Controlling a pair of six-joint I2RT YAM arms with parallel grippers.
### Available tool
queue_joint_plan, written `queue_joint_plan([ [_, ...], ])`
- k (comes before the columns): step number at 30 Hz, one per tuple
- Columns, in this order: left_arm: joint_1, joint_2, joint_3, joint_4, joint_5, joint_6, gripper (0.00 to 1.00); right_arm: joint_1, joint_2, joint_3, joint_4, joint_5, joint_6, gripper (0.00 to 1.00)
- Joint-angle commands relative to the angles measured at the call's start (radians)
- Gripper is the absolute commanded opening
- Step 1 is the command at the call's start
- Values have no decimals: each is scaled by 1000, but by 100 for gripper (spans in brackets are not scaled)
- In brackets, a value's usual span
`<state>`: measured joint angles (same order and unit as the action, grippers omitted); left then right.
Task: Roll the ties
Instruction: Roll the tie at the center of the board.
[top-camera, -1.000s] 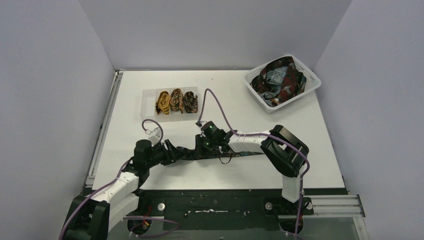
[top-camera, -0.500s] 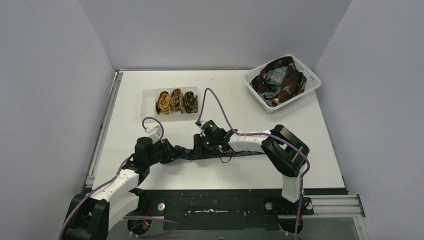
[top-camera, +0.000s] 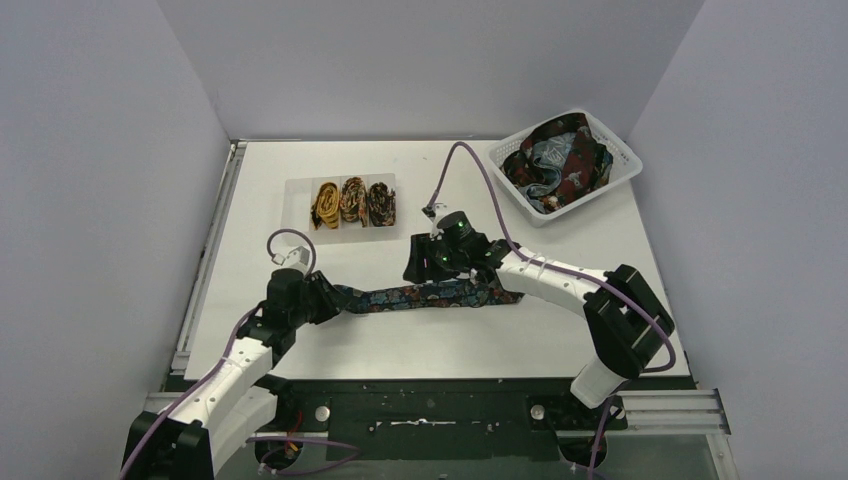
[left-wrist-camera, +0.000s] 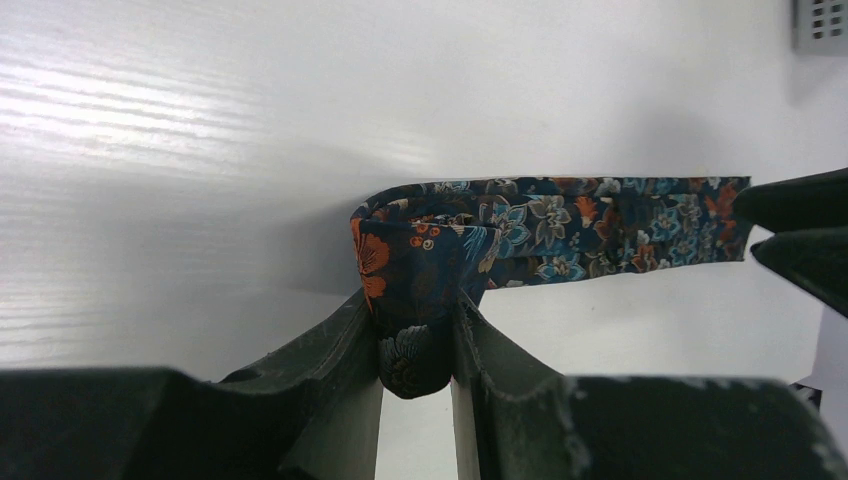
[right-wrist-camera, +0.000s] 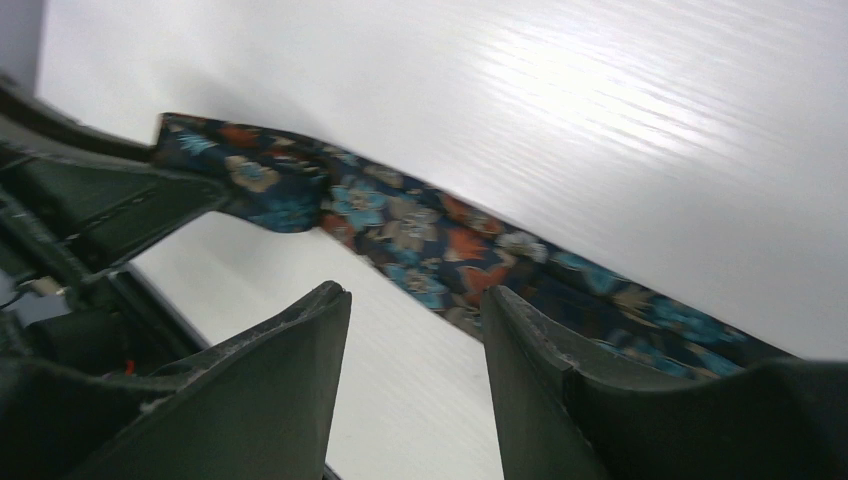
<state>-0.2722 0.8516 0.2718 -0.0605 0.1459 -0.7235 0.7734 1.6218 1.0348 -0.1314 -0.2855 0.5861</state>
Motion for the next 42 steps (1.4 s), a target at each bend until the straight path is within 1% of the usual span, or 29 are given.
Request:
queue_joint_plan([
  [1,-9,44,108,-79,-61,64,24,-61,-25,-48,-42,46,-69,53],
  [4,-28,71,171,-136,-123,91,24,-81,-33,-62,-42,30,-75,53],
  [6,-59,86,209,-174,-188,97,23,-88,-38,-66,-45,29,-76,53],
  [12,-220,138,305,-292,-443,100,22,-102,-72,-85,-56,48,-74,54],
  [17,-323,200,392,-395,-622,102,22,-119,-114,-101,-67,64,-68,54],
  [27,-509,403,533,-484,-865,92,22,-168,-195,-142,-86,96,-50,55],
  [32,-580,512,587,-513,-941,89,22,-199,-236,-170,-92,121,-36,56],
  [42,-667,661,663,-496,-957,99,22,-251,-261,-195,-115,141,-25,57],
])
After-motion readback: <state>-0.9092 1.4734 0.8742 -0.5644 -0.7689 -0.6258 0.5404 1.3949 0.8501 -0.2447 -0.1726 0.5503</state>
